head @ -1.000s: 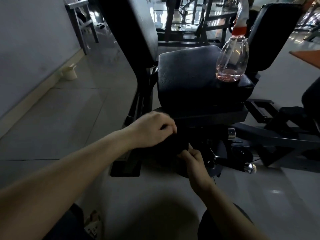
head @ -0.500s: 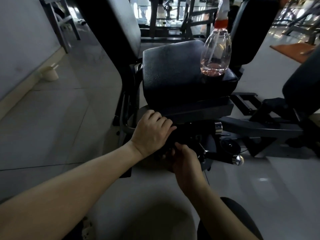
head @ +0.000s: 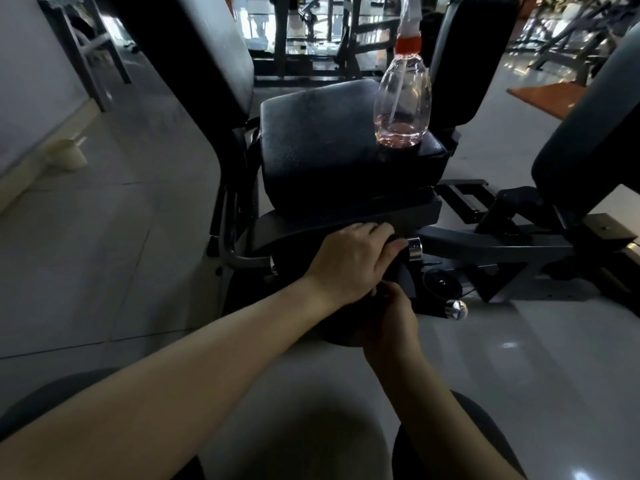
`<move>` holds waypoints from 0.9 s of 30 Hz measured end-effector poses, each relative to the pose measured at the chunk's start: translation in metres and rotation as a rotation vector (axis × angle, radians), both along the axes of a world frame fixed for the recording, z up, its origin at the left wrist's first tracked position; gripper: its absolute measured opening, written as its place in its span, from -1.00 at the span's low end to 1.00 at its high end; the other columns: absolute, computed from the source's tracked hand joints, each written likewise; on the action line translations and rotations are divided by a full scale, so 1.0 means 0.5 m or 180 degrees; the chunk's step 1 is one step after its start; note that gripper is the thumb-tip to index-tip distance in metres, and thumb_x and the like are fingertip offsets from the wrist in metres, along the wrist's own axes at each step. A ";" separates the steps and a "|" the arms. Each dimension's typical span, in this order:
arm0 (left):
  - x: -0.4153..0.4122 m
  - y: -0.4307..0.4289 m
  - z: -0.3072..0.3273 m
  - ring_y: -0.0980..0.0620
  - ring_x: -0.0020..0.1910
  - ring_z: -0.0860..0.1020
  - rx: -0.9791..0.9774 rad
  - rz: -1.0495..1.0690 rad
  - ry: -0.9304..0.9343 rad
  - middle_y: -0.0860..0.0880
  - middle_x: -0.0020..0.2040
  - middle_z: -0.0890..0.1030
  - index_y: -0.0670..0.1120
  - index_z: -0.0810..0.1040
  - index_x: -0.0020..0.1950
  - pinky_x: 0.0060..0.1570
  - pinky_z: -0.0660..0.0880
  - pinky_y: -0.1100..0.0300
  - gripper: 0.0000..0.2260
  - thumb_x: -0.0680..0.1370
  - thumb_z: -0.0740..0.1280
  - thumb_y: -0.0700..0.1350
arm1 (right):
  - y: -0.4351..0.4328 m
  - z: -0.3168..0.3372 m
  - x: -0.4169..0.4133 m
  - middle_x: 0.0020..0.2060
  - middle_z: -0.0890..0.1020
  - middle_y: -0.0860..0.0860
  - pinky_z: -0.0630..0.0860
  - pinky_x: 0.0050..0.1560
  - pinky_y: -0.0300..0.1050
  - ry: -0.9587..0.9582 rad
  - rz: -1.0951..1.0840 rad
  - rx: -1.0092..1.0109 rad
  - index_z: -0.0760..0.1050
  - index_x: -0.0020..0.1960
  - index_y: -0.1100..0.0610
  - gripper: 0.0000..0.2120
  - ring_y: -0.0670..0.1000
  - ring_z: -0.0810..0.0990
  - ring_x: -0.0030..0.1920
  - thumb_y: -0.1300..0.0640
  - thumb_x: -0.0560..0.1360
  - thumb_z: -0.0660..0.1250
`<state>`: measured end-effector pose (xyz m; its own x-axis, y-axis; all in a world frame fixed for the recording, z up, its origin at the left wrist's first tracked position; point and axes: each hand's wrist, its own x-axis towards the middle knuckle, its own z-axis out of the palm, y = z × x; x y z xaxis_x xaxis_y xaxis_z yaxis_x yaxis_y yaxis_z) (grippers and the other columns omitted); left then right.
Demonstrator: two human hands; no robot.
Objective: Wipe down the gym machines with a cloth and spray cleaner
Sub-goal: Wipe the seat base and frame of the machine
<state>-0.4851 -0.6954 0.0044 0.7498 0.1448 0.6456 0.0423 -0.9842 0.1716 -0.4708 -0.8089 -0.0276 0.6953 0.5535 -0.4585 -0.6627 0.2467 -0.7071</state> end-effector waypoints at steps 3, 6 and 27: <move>-0.067 0.047 -0.020 -0.05 0.02 0.61 0.0469 0.0379 0.0420 -0.05 0.12 0.60 -0.06 0.47 0.33 -0.08 0.58 0.03 -0.47 0.65 0.07 0.32 | 0.019 0.000 -0.001 -0.12 0.69 0.10 0.49 0.18 0.09 0.0216 -0.0083 0.0109 0.58 0.10 0.17 -0.71 0.11 0.63 -0.01 0.06 0.67 0.13; -0.111 0.101 -0.039 -0.09 -0.13 0.67 0.0683 0.0700 0.0520 -0.10 -0.03 0.66 -0.11 0.49 0.23 -0.25 0.57 0.07 -0.38 0.61 0.03 0.40 | 0.034 0.004 -0.007 -0.03 0.67 0.15 0.53 -0.03 0.09 0.0284 0.0075 0.0005 0.55 0.17 0.17 -0.68 0.16 0.64 -0.05 0.02 0.67 0.11; 0.027 -0.023 0.036 -0.10 -0.27 0.66 0.0139 0.0467 0.0776 -0.08 -0.24 0.65 -0.02 0.51 -0.08 -0.33 0.33 0.14 -0.51 0.68 -0.05 0.27 | -0.022 -0.009 0.055 -0.04 0.68 0.18 0.58 -0.04 0.14 -0.0314 0.0218 -0.0769 0.62 0.08 0.16 -0.76 0.19 0.66 -0.02 0.09 0.63 0.20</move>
<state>-0.4715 -0.7067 0.0226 0.8567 0.2392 0.4569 0.2196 -0.9708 0.0965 -0.4433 -0.8199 -0.0321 0.7079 0.4835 -0.5149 -0.5970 0.0199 -0.8020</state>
